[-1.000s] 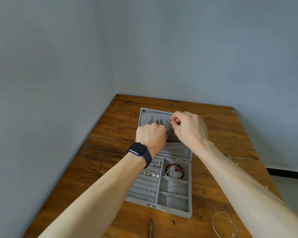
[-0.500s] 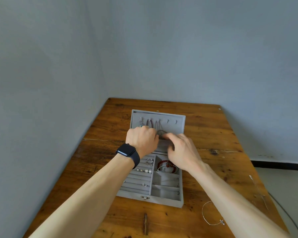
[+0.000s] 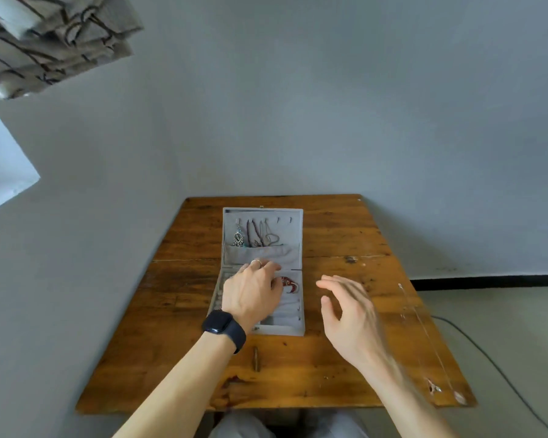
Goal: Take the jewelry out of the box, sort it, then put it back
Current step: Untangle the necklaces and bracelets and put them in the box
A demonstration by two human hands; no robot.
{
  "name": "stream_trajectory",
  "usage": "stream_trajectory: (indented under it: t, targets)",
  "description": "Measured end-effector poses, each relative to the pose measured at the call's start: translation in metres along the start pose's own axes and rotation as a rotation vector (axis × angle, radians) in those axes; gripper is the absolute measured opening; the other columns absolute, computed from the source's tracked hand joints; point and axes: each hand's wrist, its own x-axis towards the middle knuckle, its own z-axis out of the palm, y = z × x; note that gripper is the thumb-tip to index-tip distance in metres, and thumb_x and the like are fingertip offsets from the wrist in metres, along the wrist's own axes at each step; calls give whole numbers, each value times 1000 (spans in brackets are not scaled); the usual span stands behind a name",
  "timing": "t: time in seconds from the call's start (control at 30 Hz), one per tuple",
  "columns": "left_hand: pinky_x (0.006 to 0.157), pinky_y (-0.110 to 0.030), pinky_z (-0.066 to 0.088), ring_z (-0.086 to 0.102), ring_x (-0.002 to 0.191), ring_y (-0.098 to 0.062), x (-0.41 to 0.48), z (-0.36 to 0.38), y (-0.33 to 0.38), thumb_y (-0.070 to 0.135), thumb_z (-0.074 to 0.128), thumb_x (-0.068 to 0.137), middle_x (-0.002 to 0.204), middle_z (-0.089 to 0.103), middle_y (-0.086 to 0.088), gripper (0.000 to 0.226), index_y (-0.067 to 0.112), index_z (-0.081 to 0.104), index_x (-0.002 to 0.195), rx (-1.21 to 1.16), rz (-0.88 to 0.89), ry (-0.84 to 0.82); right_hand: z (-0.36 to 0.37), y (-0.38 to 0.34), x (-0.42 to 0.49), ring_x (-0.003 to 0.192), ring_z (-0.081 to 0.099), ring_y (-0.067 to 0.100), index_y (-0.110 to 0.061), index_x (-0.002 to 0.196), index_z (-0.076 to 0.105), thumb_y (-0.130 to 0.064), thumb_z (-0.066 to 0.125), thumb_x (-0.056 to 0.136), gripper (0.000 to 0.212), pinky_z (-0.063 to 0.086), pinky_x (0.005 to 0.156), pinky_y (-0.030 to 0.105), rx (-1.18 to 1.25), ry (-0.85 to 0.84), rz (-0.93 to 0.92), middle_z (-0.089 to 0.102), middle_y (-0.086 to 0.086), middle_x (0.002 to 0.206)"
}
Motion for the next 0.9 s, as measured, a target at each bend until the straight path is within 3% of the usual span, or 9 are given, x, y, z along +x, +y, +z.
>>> stream_trajectory:
  t: [0.33, 0.5, 0.6, 0.73, 0.9]
  targets:
    - [105, -36, 43, 48, 132, -19, -136, 50, 59, 43, 45, 98, 145, 54, 2, 46, 27, 51, 141, -145, 38, -49, -39, 19, -170, 113, 57, 11, -19, 109, 74, -4, 73, 85, 28, 47, 95, 28, -18, 9, 224, 68, -10, 115]
    - [124, -40, 16, 16, 153, -18, -160, 79, 57, 44, 31, 104, 163, 26, 1, 58, 20, 27, 157, -188, 5, -137, -54, 45, -212, 100, 64, 22, -15, 107, 74, 0, 75, 80, 31, 39, 93, 21, -107, 53, 328, 70, -5, 109]
    - [122, -35, -1, 5, 154, -16, -169, 92, 52, 50, 11, 104, 166, 12, 1, 65, 17, 13, 159, -79, 18, -187, -64, 62, -220, 100, 65, 27, -15, 110, 72, -3, 73, 83, 29, 41, 86, 26, -125, 74, 425, 69, -1, 108]
    - [120, -35, -7, 1, 154, -16, -173, 101, 51, 53, -7, 98, 166, 6, 2, 72, 17, 7, 159, -2, 34, -198, -74, 88, -208, 107, 62, 28, -18, 115, 67, -17, 67, 91, 24, 42, 85, 33, -102, 126, 645, 67, 5, 110]
    - [119, -35, -9, -2, 153, -14, -174, 104, 51, 54, -14, 96, 166, 3, 3, 72, 19, 2, 157, 18, 22, -202, -83, 107, -174, 110, 59, 29, -23, 118, 66, -26, 63, 93, 25, 43, 83, 33, -211, 96, 639, 63, 4, 114]
